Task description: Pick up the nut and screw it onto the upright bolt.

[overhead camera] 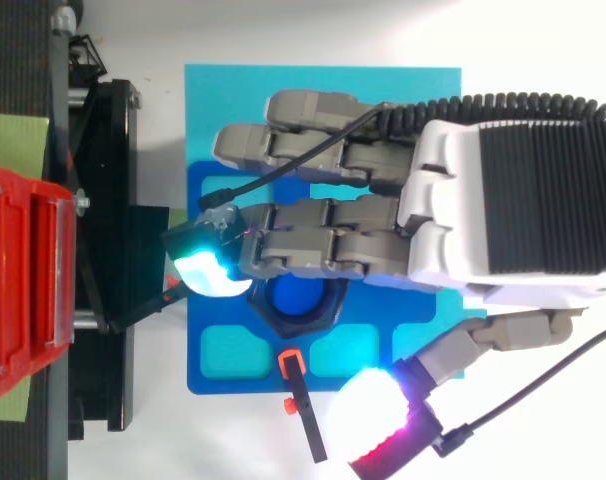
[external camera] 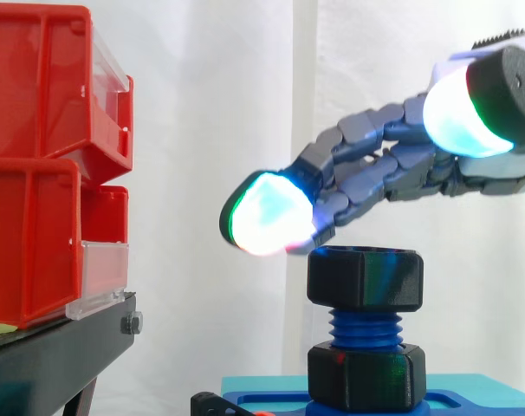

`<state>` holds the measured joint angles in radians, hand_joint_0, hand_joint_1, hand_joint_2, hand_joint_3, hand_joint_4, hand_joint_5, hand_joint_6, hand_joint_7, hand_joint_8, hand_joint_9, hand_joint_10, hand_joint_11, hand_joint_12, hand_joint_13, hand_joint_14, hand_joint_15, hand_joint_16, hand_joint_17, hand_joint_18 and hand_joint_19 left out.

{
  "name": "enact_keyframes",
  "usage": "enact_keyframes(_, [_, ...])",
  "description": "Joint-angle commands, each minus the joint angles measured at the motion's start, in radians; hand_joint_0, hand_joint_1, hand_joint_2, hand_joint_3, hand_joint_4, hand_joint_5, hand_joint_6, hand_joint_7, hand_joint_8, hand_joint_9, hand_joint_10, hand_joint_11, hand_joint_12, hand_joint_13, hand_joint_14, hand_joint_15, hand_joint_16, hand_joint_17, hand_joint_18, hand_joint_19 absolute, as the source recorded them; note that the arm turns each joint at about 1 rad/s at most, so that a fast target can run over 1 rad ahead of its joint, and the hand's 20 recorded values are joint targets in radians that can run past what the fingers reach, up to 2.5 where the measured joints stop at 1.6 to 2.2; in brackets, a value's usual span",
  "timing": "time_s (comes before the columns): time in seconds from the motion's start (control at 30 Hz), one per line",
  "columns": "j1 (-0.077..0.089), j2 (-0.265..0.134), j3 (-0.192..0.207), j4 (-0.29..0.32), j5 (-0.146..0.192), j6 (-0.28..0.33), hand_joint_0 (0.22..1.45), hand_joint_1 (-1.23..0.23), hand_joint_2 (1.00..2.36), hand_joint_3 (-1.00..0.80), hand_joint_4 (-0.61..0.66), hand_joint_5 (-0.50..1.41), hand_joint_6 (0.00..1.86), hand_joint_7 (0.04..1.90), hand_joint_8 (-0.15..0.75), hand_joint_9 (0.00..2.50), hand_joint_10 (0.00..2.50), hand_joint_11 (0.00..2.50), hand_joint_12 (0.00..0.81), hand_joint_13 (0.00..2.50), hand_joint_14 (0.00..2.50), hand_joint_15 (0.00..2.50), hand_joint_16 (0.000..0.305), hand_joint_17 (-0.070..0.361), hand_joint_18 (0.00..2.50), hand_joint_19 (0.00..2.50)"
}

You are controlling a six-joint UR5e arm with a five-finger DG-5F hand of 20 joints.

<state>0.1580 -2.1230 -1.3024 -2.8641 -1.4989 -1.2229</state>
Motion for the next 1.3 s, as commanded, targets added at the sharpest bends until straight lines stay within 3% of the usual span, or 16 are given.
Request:
enact_keyframes(0.0, [0.0,-0.026,0.0,0.005,0.005,0.011,0.43,-0.25,1.0,-0.5,0.2,-0.16,0.5,0.69,0.217,0.24,0.0,0.0,0.311,0.0,0.0,0.0,0.039,0.088,0.0,0.0])
enact_keyframes(0.63, [0.0,-0.026,0.0,0.008,-0.003,0.016,0.44,-0.29,1.0,-0.5,0.24,-0.13,0.5,0.79,0.237,0.39,0.0,0.0,0.307,0.13,0.0,0.0,0.036,0.082,0.0,0.0])
enact_keyframes(1.27, [-0.018,-0.026,0.0,0.012,-0.029,0.016,0.47,-0.31,1.0,-0.5,0.29,-0.08,0.5,0.9,0.254,0.62,0.0,0.0,0.286,0.28,0.0,0.0,0.029,0.065,0.0,0.0])
